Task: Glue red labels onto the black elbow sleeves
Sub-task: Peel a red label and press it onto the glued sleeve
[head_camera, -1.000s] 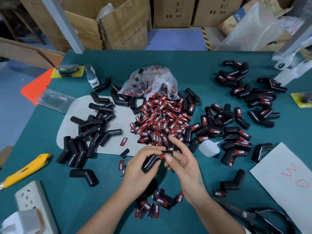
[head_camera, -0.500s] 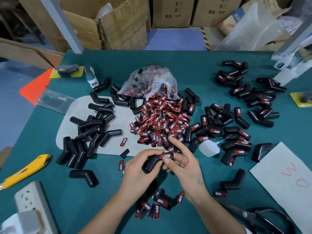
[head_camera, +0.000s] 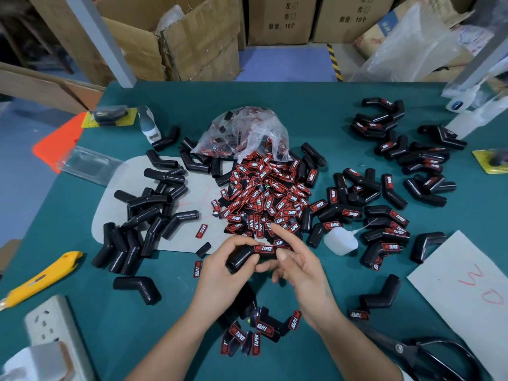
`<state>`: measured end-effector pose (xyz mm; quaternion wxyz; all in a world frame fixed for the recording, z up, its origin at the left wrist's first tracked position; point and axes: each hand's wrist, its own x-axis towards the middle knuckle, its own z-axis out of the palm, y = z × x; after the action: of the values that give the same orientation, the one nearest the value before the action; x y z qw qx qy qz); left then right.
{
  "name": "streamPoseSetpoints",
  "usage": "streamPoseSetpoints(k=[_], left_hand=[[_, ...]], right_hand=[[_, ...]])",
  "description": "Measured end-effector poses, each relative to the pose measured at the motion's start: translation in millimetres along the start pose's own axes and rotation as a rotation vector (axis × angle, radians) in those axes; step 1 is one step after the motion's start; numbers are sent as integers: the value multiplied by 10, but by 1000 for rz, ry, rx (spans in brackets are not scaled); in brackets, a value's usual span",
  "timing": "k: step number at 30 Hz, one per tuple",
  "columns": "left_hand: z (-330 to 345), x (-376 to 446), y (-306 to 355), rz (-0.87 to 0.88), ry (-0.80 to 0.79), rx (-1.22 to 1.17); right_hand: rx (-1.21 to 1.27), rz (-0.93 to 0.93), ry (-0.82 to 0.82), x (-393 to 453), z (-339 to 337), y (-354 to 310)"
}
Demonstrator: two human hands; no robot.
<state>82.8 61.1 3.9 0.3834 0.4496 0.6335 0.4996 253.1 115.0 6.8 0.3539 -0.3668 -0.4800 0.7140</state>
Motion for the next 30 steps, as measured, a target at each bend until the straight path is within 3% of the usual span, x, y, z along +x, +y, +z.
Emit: streamPoseSetpoints(k=[7, 30], left_hand=[[25, -11, 22, -19, 2, -98], [71, -73, -25, 299, 101, -18]], right_hand=[[-146, -100, 16, 20, 17, 63], [-263, -266, 129, -40, 60, 136]])
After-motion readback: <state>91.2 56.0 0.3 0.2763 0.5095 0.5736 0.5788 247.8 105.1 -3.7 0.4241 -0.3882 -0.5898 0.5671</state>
